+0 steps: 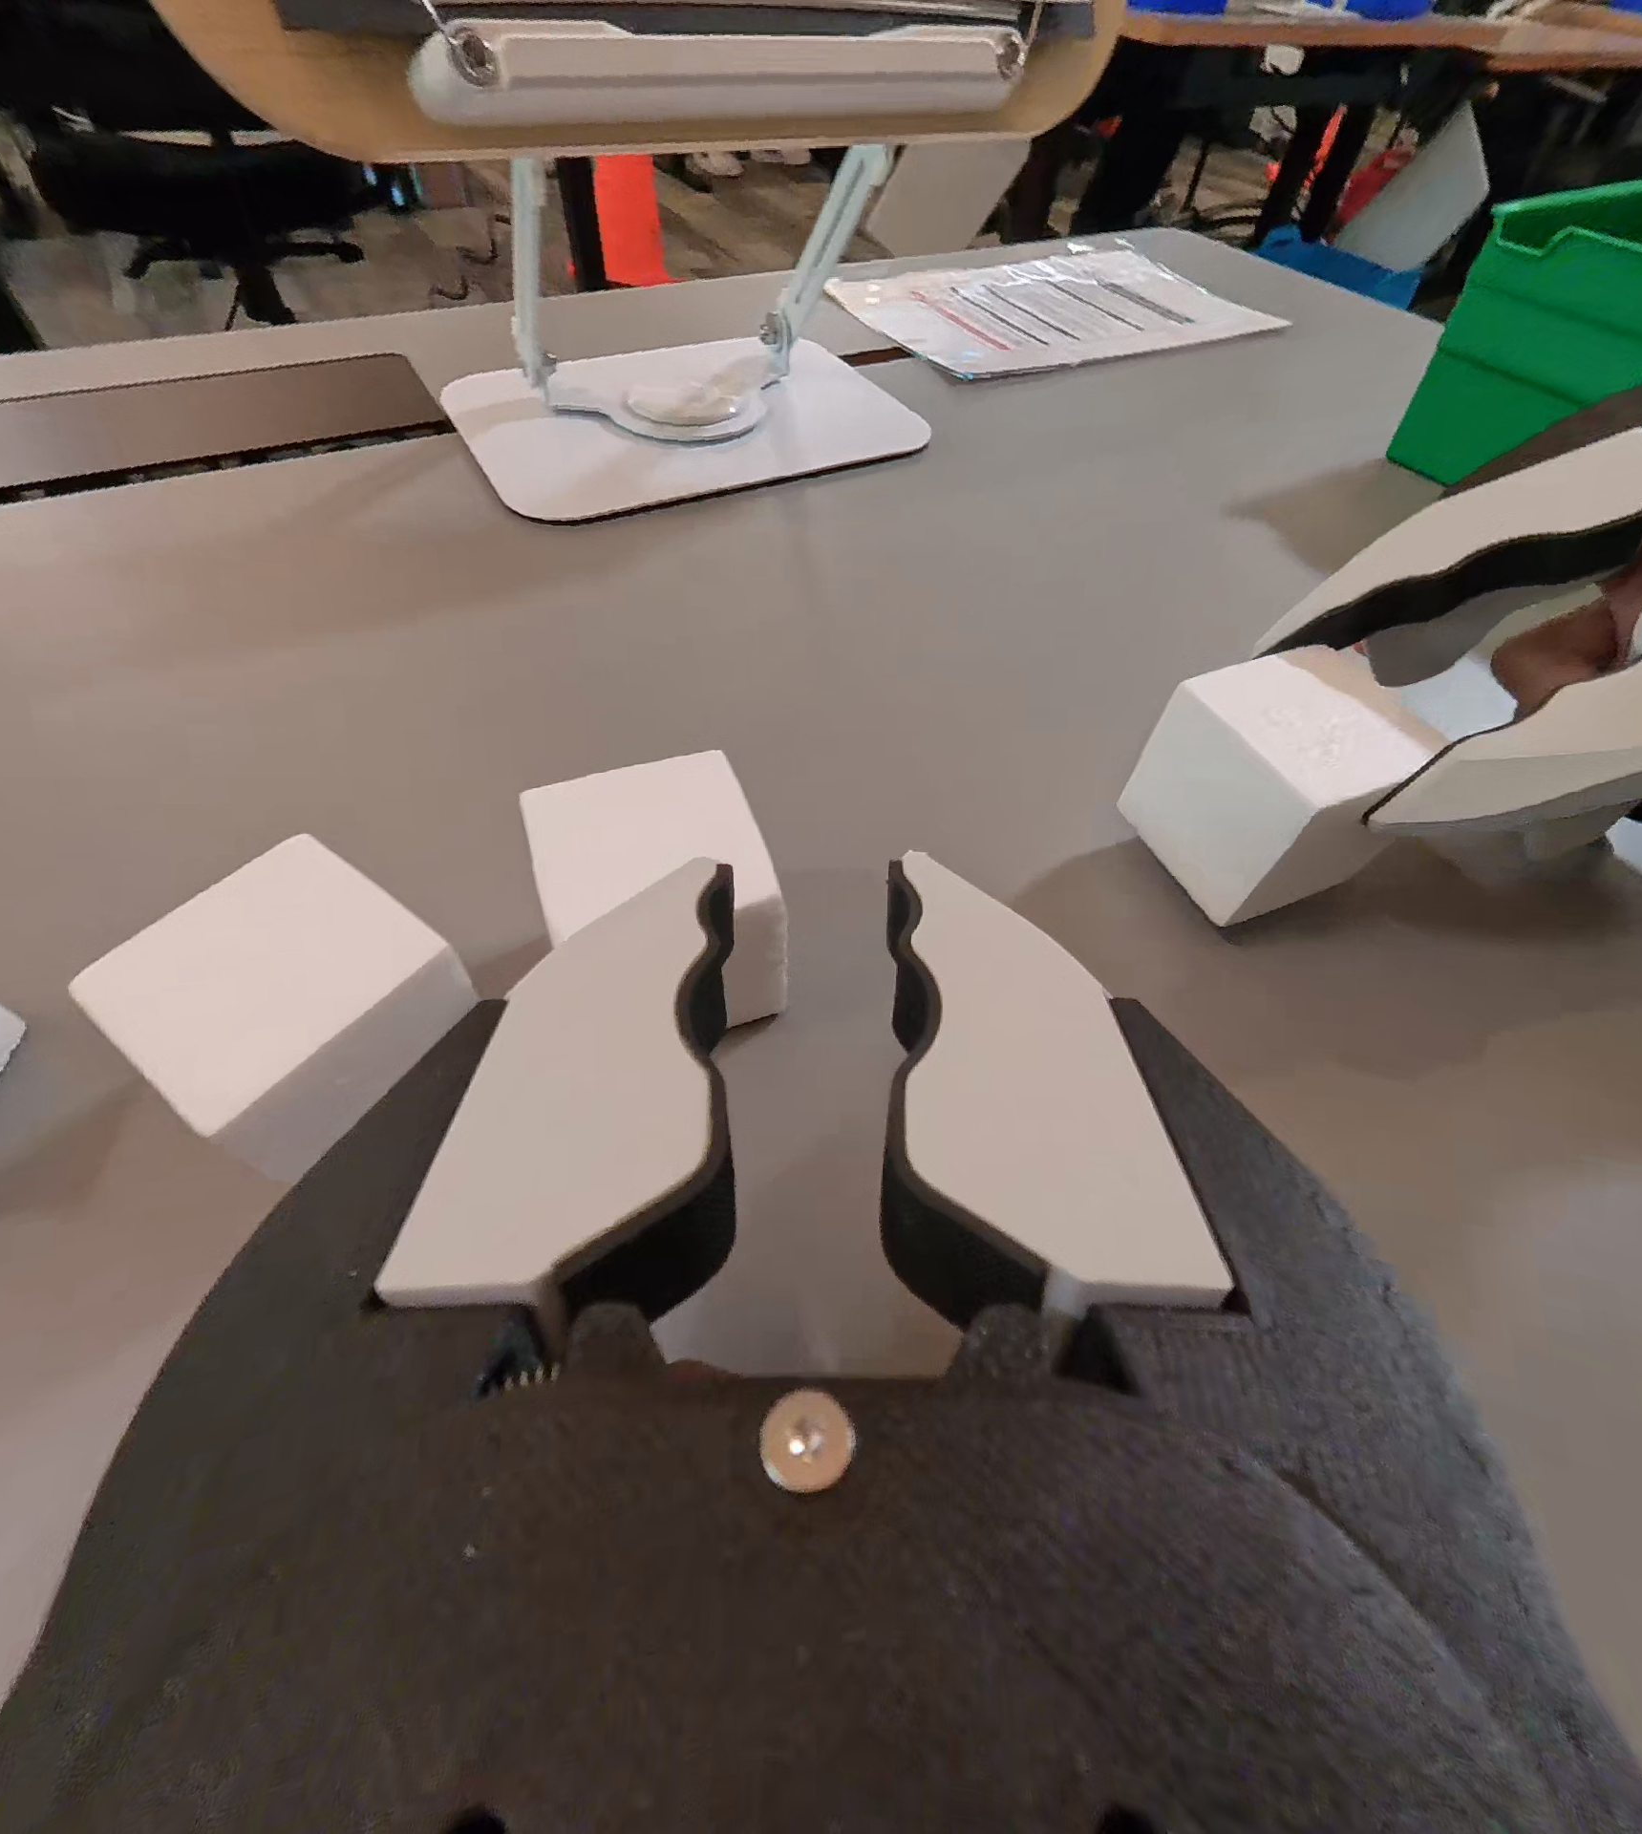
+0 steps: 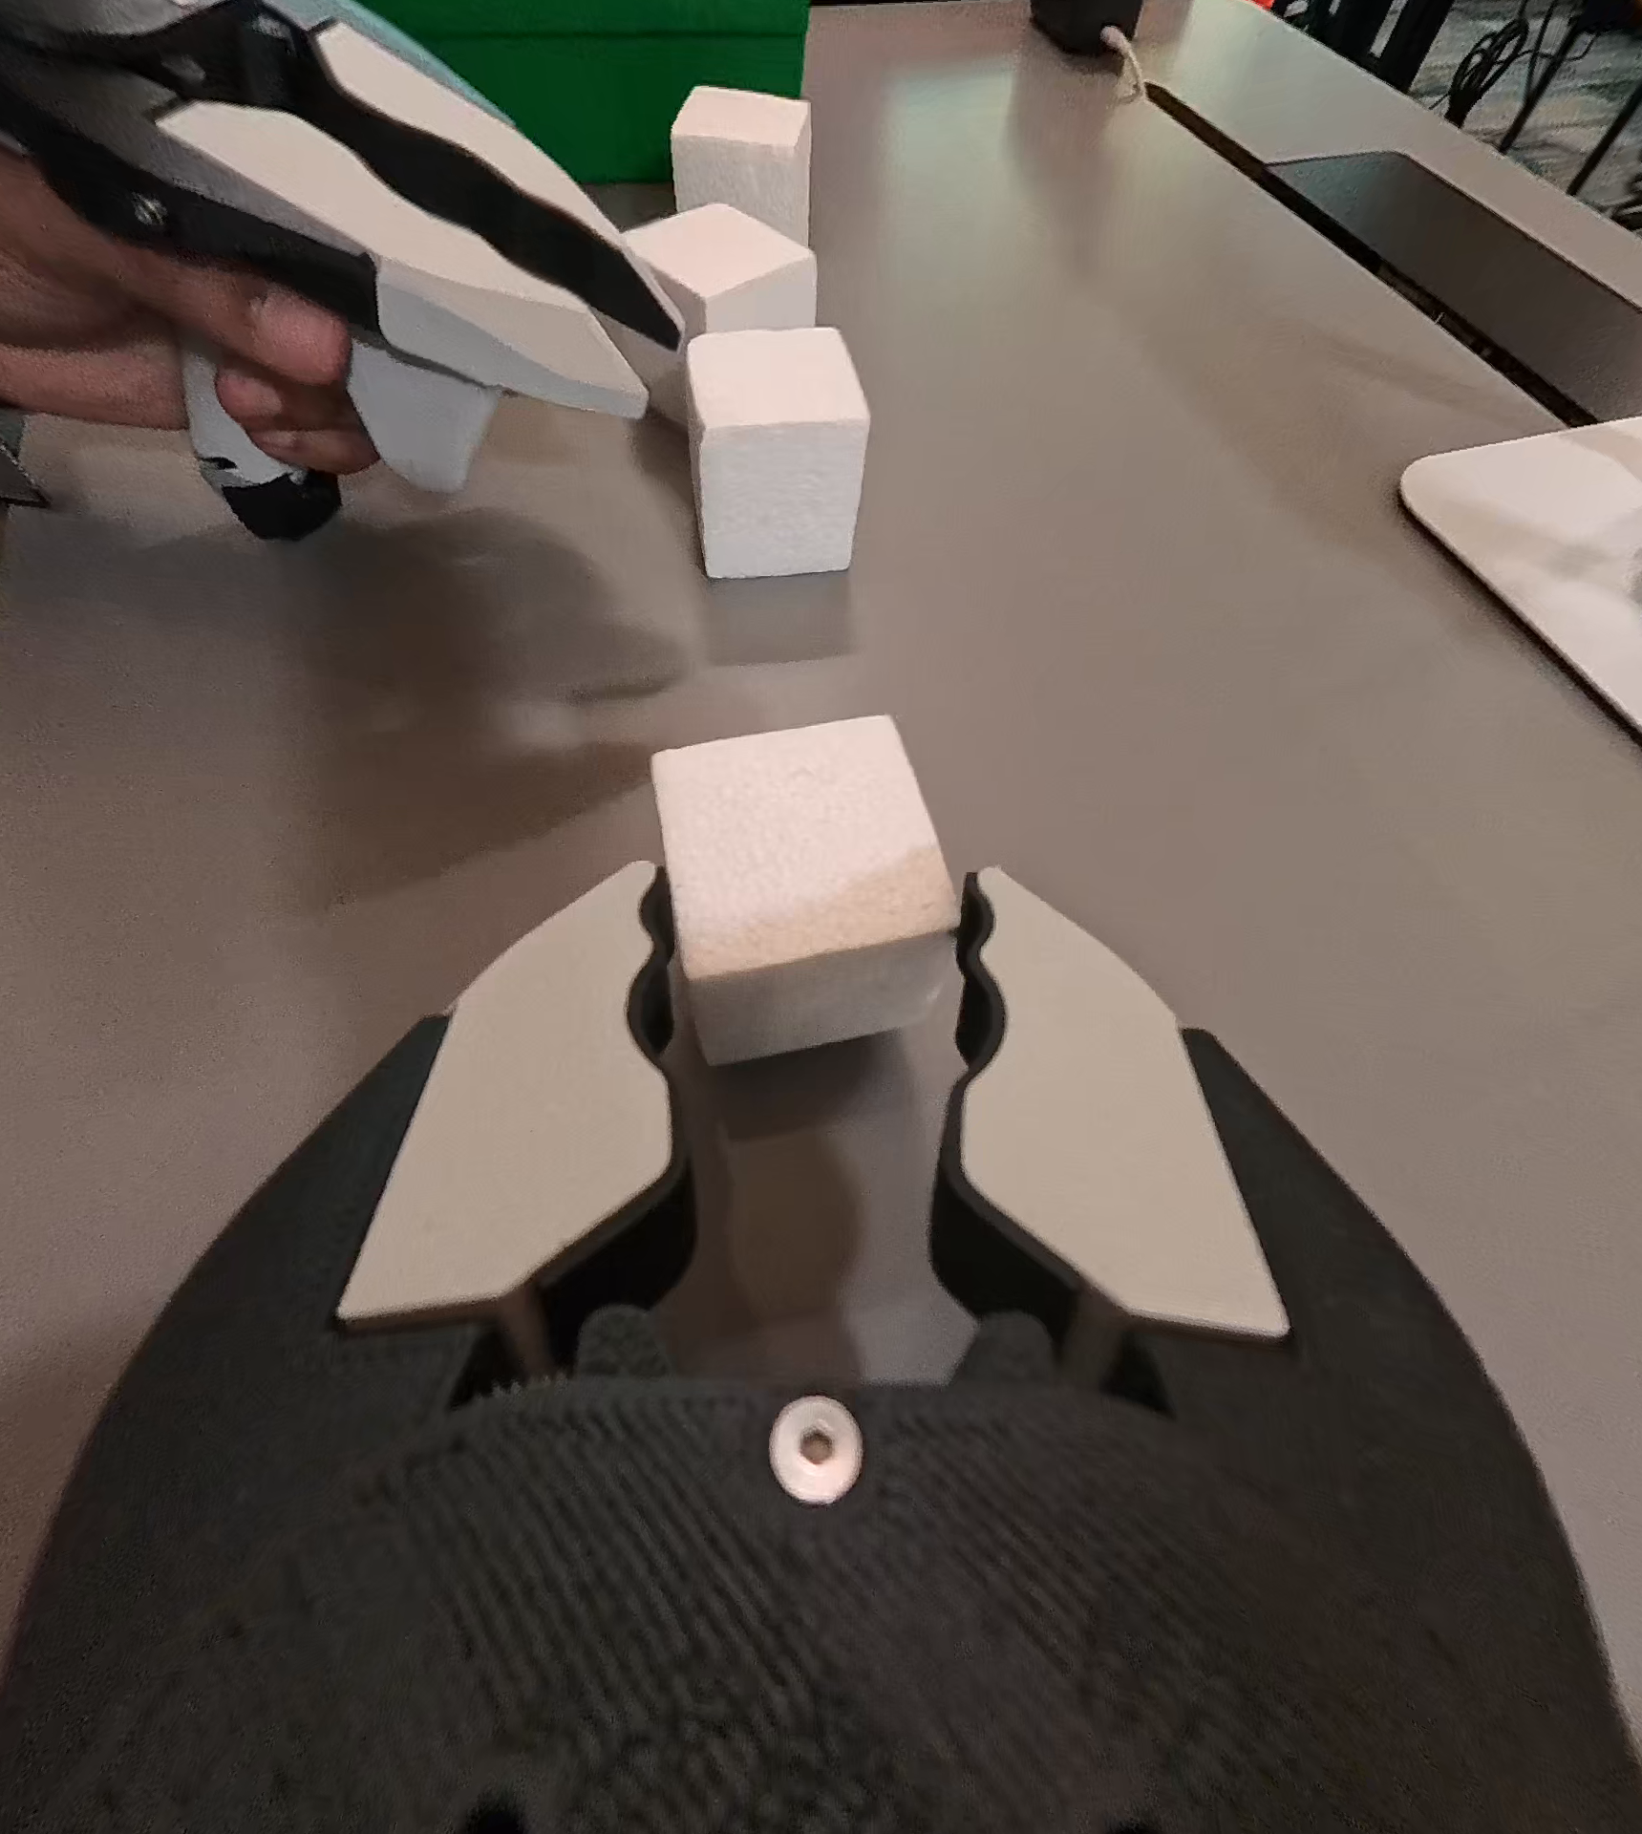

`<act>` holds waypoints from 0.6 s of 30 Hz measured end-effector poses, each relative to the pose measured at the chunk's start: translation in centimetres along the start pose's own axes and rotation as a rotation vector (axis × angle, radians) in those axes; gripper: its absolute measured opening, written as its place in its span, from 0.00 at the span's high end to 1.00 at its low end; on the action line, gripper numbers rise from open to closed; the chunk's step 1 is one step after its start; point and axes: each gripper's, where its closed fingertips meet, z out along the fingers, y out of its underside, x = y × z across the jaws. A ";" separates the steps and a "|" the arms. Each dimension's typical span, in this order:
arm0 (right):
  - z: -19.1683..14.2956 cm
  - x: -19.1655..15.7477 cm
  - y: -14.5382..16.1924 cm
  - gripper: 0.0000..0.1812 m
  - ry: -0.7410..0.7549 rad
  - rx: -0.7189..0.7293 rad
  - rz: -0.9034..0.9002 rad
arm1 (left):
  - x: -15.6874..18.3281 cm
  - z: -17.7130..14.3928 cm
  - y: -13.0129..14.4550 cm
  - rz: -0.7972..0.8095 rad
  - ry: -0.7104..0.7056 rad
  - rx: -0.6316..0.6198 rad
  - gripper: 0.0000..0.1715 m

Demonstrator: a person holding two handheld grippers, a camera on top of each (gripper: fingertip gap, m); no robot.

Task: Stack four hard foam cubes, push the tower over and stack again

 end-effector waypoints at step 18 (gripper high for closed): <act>1.5 -0.5 0.4 0.69 -0.015 -0.038 -0.040 | 0.4 0.2 0.5 -0.032 0.041 -0.039 0.81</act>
